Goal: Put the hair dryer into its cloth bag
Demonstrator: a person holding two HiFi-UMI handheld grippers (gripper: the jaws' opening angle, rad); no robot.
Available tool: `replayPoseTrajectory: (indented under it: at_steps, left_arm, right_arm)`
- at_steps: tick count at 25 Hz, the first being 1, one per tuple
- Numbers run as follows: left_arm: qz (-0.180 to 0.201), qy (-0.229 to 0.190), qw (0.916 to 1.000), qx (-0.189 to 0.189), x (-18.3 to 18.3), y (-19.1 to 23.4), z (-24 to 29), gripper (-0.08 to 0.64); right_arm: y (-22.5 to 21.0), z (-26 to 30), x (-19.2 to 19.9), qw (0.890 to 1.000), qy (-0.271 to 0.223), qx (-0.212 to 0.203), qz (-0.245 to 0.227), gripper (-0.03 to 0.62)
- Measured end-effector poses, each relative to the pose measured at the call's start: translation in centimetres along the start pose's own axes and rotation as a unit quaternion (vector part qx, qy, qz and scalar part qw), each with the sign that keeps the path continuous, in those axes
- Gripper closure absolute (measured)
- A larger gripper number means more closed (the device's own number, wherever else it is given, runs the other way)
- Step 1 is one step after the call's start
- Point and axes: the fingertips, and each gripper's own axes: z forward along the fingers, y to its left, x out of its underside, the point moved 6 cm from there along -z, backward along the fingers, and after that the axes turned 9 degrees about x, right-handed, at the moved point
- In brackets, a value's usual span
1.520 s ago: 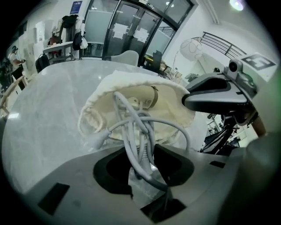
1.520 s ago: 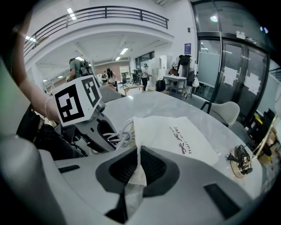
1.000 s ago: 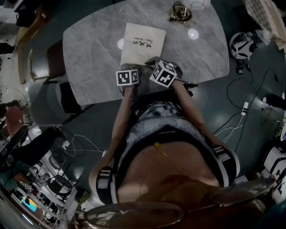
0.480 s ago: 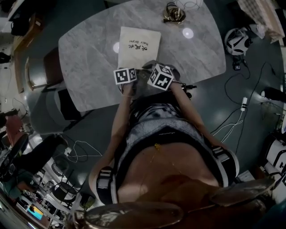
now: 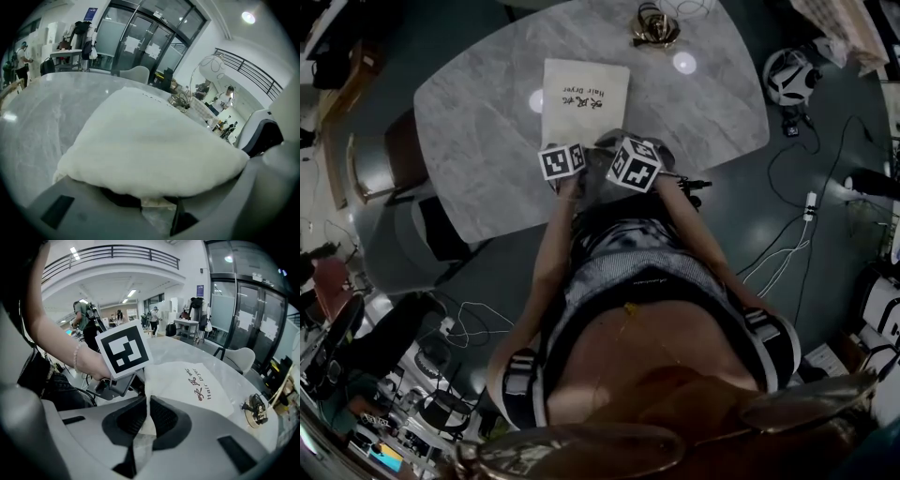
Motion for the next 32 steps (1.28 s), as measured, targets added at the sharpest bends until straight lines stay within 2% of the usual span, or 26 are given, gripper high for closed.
replayPoseTrajectory:
  at_steps: [17,23,26,32]
  left_arm:
    - [0.028,-0.009,0.9995,0.01,0.3,0.6,2.3,0.4]
    - [0.038,-0.011,0.9986,0.036,0.6,0.4,2.2,0.384]
    - [0.053,-0.007,0.9974,0.048,0.7,-0.1,1.4,0.327]
    - [0.105,-0.014,0.9925,0.062,2.1,-0.8,-1.7,0.31]
  right_arm:
    - [0.1,-0.1,1.0,0.999,0.019,0.025,0.024,0.515]
    - [0.4,0.0,1.4,0.999,0.018,0.033,0.033,0.515]
    - [0.4,0.1,1.4,0.999,0.02,0.035,0.033,0.515]
    - [0.6,0.7,1.6,0.998,0.02,0.048,0.036,0.515]
